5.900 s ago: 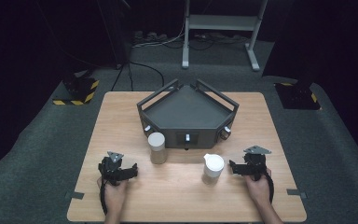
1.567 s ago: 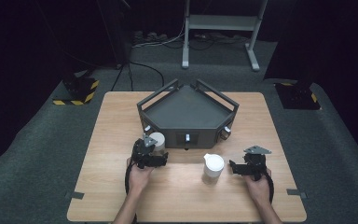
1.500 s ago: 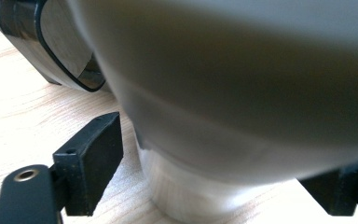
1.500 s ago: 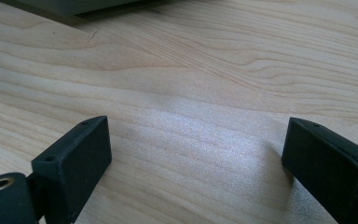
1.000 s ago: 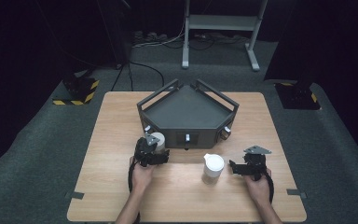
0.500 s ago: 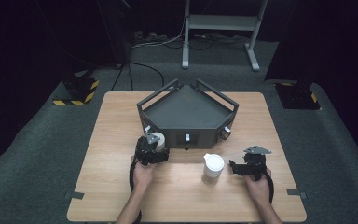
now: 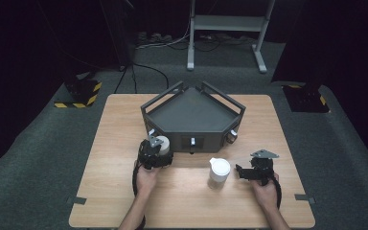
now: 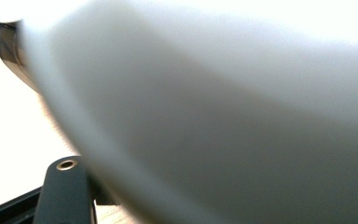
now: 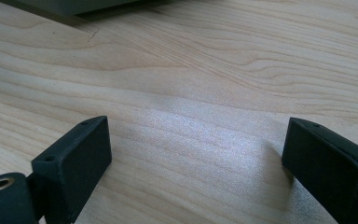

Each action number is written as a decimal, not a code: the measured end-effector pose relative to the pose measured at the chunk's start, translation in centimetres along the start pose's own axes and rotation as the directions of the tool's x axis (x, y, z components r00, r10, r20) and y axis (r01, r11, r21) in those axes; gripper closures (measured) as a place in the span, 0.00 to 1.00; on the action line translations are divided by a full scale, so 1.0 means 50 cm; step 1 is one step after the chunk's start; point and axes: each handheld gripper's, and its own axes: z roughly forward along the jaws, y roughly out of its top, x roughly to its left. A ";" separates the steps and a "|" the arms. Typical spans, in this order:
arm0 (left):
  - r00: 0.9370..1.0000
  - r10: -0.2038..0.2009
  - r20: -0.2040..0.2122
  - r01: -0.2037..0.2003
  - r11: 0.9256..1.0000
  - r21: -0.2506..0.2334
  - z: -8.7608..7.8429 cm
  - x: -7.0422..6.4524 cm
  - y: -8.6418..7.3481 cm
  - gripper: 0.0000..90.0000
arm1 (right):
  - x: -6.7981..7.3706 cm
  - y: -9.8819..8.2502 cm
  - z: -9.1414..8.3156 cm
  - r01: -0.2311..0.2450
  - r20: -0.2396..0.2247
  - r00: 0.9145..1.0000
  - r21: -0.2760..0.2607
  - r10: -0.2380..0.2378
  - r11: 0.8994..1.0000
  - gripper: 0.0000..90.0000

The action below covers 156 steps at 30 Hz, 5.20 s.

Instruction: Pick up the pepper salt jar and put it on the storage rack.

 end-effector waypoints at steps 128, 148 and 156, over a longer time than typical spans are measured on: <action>0.975 0.201 0.101 -0.203 0.979 0.018 -0.121 0.001 0.359 0.35 | 0.000 0.000 0.000 0.000 -0.001 1.000 0.001 0.000 1.000 0.08; 0.980 0.181 0.083 -0.187 0.980 0.072 -0.034 -0.012 0.383 0.35 | 0.000 0.001 0.000 -0.002 0.000 1.000 0.001 0.002 1.000 0.08; 0.979 0.181 0.089 -0.188 0.979 0.076 -0.023 -0.013 0.381 0.35 | 0.000 0.000 0.000 -0.003 0.000 1.000 0.001 0.003 1.000 0.08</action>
